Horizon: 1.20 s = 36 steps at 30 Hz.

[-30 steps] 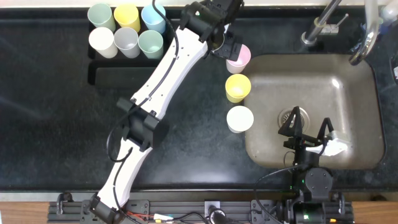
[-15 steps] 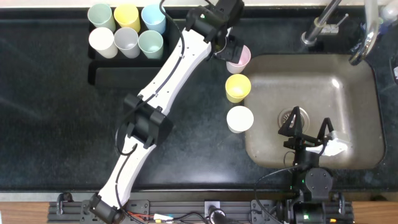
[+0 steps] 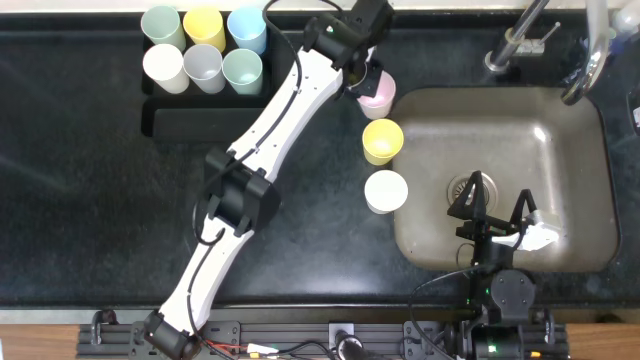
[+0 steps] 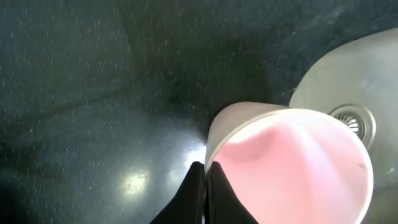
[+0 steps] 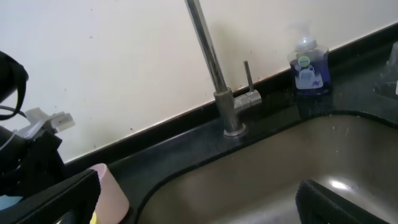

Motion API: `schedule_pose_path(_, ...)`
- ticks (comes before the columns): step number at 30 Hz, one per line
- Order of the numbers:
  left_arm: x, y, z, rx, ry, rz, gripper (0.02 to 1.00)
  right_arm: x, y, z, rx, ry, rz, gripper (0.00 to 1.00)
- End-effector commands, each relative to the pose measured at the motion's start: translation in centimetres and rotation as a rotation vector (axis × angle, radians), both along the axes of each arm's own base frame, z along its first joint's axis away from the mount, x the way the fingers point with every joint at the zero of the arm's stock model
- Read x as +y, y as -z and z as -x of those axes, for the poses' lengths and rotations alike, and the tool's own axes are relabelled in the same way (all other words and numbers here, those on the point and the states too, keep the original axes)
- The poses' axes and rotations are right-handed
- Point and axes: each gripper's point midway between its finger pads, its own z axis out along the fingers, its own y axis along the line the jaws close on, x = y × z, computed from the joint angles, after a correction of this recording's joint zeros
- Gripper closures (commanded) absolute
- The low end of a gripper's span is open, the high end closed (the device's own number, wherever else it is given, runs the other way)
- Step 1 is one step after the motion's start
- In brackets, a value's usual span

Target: Store Cups

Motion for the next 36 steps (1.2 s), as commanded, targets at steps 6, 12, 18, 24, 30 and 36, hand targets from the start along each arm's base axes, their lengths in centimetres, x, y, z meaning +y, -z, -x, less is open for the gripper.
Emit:
schedule_pose_path(6,9.8,-18.4,0.6,-0.264,-0.214,0.070,0.982,-0.1,0.3,0.0,-0.001,0.004,0.003,0.003)
schedule_pose_path(12,26.3,-25.4,8.5,-0.277,-0.612,-0.085,0.982,-0.1,0.3,0.0,-0.001,0.004,0.003,0.003)
schedule_pose_path(18,36.0,-20.3,13.2,-0.170,-0.901,-0.080,0.982,-0.1,0.3,0.0,-0.001,0.004,0.003,0.003)
schedule_pose_path(24,38.1,-11.5,12.3,-0.033,-0.975,0.131,0.982,-0.1,0.3,0.0,-0.001,0.004,0.003,0.003)
schedule_pose_path(30,38.5,-8.2,10.9,0.045,-0.981,0.099,0.982,-0.1,0.3,0.0,-0.001,0.004,0.003,0.003)
schedule_pose_path(36,39.0,-5.1,9.2,0.092,-0.992,0.082,0.982,-0.1,0.3,0.0,-0.001,0.004,0.003,0.003)
